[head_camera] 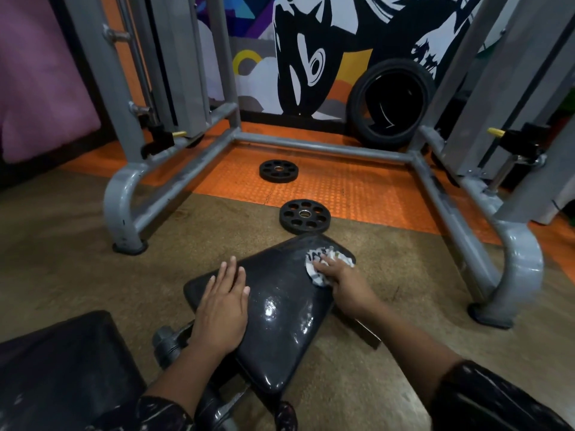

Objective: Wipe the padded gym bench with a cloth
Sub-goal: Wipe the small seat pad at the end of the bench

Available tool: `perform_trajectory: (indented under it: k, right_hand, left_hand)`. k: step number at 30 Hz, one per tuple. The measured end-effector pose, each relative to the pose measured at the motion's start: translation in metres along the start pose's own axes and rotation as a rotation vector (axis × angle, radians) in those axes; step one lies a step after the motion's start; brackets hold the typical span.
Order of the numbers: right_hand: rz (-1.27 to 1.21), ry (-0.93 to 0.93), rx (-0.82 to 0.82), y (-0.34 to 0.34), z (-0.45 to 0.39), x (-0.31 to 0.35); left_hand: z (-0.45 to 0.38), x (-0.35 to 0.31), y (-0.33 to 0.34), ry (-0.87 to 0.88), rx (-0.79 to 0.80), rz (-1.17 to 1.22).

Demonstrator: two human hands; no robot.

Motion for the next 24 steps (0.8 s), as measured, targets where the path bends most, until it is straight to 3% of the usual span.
perform_trajectory:
  k: [2, 7, 11, 17, 20, 24]
  right_hand:
    - [0.053, 0.077, -0.042, -0.001, -0.009, 0.011]
    - [0.050, -0.156, 0.033, 0.027, 0.049, 0.027]
    - [-0.030, 0.020, 0.119, -0.007, 0.070, -0.008]
    - [-0.680, 0.233, 0.076, -0.044, 0.127, -0.014]
    - [-1.003, 0.195, 0.080, -0.045, 0.146, 0.019]
    - [-1.188, 0.050, 0.092, -0.042, 0.157, 0.092]
  left_hand:
    - [0.003, -0.003, -0.006, -0.034, -0.038, -0.104]
    - [0.009, -0.005, -0.015, -0.130, -0.035, -0.207]
    - [0.028, -0.011, -0.028, -0.146, 0.022, -0.182]
    - [0.072, -0.024, -0.055, -0.099, 0.060, 0.069]
    - [0.107, -0.029, -0.071, -0.075, -0.001, 0.313]
    - [0.155, -0.058, -0.104, -0.033, -0.069, 0.464]
Point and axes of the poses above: each hand's wrist, its own z-axis away from the middle knuckle, its own y-axis out of the palm, x = y × z, the point moved 9 cm from there along -z, towards the middle knuckle, and after that the axes turned 12 degrees about x, right-handed, at the moved point
